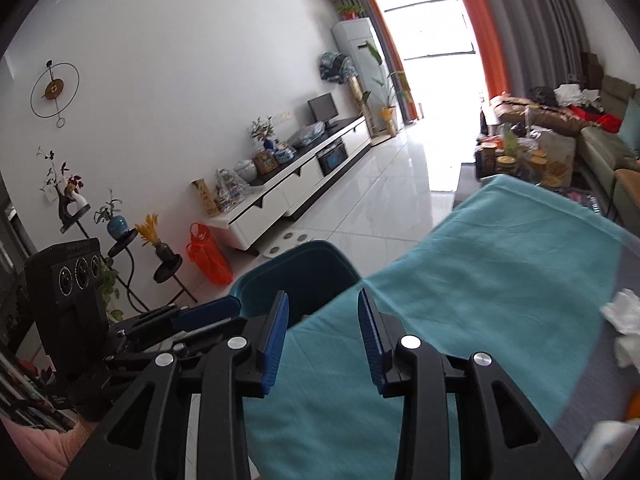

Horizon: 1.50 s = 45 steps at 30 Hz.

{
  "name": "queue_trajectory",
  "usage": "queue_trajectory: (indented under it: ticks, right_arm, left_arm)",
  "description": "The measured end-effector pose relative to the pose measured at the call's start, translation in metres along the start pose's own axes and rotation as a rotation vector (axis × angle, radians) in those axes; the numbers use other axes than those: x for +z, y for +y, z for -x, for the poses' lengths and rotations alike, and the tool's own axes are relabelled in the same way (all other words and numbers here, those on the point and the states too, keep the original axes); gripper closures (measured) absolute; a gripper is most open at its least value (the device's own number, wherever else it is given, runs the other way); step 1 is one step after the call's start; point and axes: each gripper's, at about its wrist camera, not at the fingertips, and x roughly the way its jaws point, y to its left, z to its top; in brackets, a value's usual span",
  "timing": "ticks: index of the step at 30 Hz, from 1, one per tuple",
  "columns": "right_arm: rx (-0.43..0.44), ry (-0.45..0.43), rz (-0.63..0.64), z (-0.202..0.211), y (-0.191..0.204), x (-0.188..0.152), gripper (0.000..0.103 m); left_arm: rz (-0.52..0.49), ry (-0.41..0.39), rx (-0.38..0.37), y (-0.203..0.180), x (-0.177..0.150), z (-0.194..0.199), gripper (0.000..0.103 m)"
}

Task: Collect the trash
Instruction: 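Move both tools back over the table toward the paper cup and foam sleeve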

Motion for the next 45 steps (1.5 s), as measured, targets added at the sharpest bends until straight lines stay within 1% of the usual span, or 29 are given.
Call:
queue_trajectory:
  ticks: [4,8,10,12,13,17,19,20,21,23,26,27,28,29,31,35,37,38,40,41,42,43,45]
  right_arm:
    - [-0.076,-0.048,-0.009,0.036,-0.017,-0.012,0.069]
    - [-0.179,-0.083,-0.046,0.072,-0.041,-0.028,0.069]
    - [-0.22,-0.093,-0.07,0.086,-0.054,-0.036,0.069]
    - [-0.283,-0.105,-0.098,0.104,-0.07,-0.047,0.069]
    - [-0.299,-0.109,-0.111,0.108,-0.073,-0.051,0.069]
    - [-0.387,-0.134,-0.188,0.138,-0.105,-0.07,0.069]
    - [-0.429,-0.146,-0.228,0.152,-0.118,-0.08,0.068]
    - [-0.448,-0.148,-0.237,0.156,-0.122,-0.083,0.066]
    - [-0.471,-0.153,-0.248,0.162,-0.127,-0.087,0.062]
    - [-0.508,-0.162,-0.268,0.171,-0.135,-0.095,0.06]
    - [-0.544,-0.167,-0.305,0.182,-0.148,-0.108,0.058]
    - [-0.556,-0.165,-0.313,0.184,-0.152,-0.112,0.056]
    - [-0.565,-0.159,-0.318,0.184,-0.155,-0.114,0.052]
    - [-0.574,-0.152,-0.323,0.184,-0.159,-0.117,0.051]
    - [-0.584,-0.136,-0.324,0.181,-0.164,-0.121,0.05]
    - [-0.58,-0.103,-0.319,0.175,-0.17,-0.126,0.048]
    - [-0.581,-0.087,-0.307,0.171,-0.17,-0.125,0.047]
    - [-0.584,-0.085,-0.301,0.169,-0.168,-0.124,0.046]
    - [-0.594,-0.076,-0.286,0.168,-0.166,-0.123,0.046]
    - [-0.604,-0.069,-0.281,0.167,-0.166,-0.121,0.046]
    - [-0.612,-0.06,-0.278,0.165,-0.166,-0.121,0.046]
    - [-0.617,-0.055,-0.274,0.164,-0.165,-0.121,0.046]
    - [-0.626,-0.042,-0.269,0.162,-0.166,-0.12,0.046]
  left_arm:
    - [-0.056,0.053,-0.099,-0.045,-0.01,-0.019,0.055]
    - [-0.12,0.126,-0.209,-0.095,-0.024,-0.041,0.055]
    - [-0.148,0.152,-0.245,-0.112,-0.031,-0.05,0.052]
    - [-0.187,0.181,-0.275,-0.135,-0.038,-0.059,0.051]
    - [-0.2,0.196,-0.293,-0.145,-0.042,-0.064,0.05]
    - [-0.24,0.245,-0.34,-0.171,-0.052,-0.08,0.048]
    - [-0.256,0.263,-0.347,-0.183,-0.057,-0.087,0.047]
    - [-0.266,0.275,-0.354,-0.19,-0.059,-0.091,0.047]
    - [-0.272,0.282,-0.355,-0.194,-0.06,-0.094,0.047]
    - [-0.282,0.298,-0.352,-0.202,-0.06,-0.101,0.047]
    - [-0.293,0.322,-0.349,-0.211,-0.057,-0.115,0.05]
    - [-0.294,0.332,-0.35,-0.214,-0.058,-0.119,0.051]
    - [-0.293,0.34,-0.348,-0.215,-0.057,-0.124,0.055]
    - [-0.289,0.352,-0.345,-0.218,-0.057,-0.129,0.057]
    - [-0.281,0.368,-0.333,-0.218,-0.056,-0.137,0.061]
    - [-0.265,0.372,-0.322,-0.215,-0.051,-0.142,0.066]
    - [-0.257,0.374,-0.315,-0.214,-0.05,-0.144,0.072]
    - [-0.253,0.375,-0.313,-0.213,-0.049,-0.146,0.073]
    - [-0.246,0.375,-0.31,-0.211,-0.048,-0.146,0.08]
    - [-0.24,0.375,-0.308,-0.21,-0.047,-0.147,0.082]
    - [-0.235,0.376,-0.31,-0.207,-0.047,-0.147,0.088]
    - [-0.23,0.378,-0.313,-0.206,-0.047,-0.147,0.09]
    - [-0.227,0.373,-0.306,-0.204,-0.047,-0.147,0.091]
